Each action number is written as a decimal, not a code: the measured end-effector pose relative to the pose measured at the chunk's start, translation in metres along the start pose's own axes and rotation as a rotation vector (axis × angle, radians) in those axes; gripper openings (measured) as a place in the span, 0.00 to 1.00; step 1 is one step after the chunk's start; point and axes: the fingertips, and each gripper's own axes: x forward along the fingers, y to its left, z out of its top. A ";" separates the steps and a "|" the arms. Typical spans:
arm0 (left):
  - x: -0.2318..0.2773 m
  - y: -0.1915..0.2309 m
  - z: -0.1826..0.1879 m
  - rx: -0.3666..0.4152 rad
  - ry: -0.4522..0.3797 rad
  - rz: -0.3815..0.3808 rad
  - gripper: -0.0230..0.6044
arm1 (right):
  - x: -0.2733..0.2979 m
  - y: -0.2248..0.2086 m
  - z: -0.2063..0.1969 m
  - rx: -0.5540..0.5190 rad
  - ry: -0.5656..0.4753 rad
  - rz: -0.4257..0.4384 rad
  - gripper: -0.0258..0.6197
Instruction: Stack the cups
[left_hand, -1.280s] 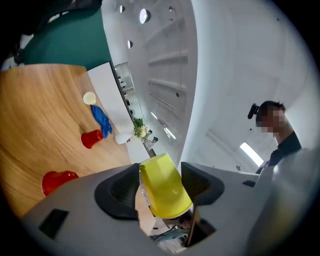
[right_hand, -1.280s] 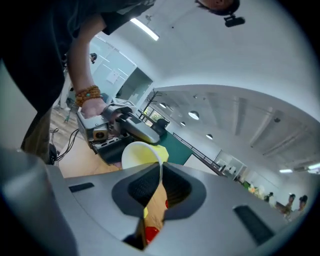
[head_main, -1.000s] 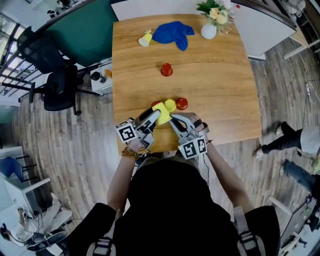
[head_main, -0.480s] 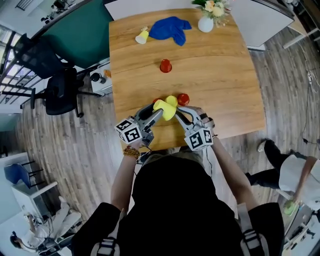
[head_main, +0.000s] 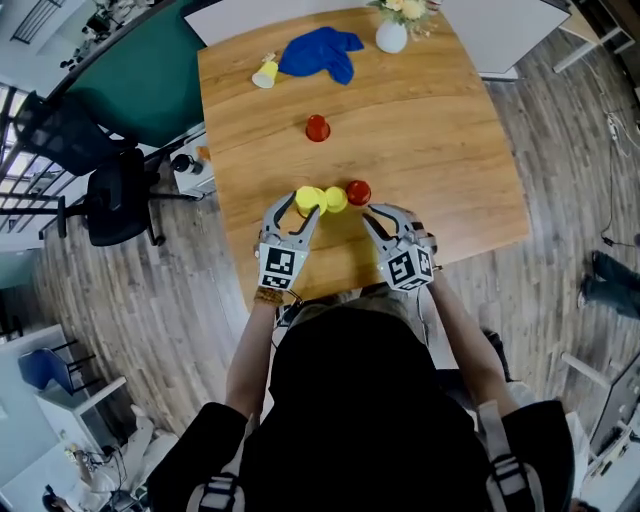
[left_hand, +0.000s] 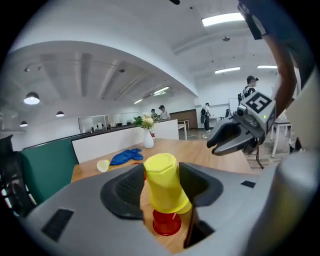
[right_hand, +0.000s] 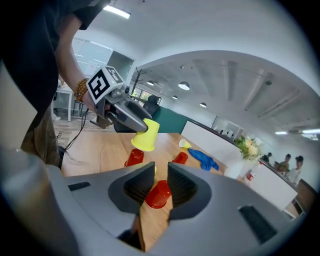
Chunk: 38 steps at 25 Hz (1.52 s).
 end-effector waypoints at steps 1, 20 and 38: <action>0.004 -0.002 -0.003 0.014 0.007 0.001 0.42 | -0.002 -0.004 -0.001 0.011 0.002 -0.012 0.17; 0.025 -0.021 -0.048 0.069 0.078 0.025 0.43 | -0.021 -0.022 -0.010 0.056 0.017 -0.080 0.14; -0.023 -0.014 -0.021 -0.144 -0.011 0.151 0.45 | 0.037 -0.090 0.013 0.172 -0.036 0.006 0.25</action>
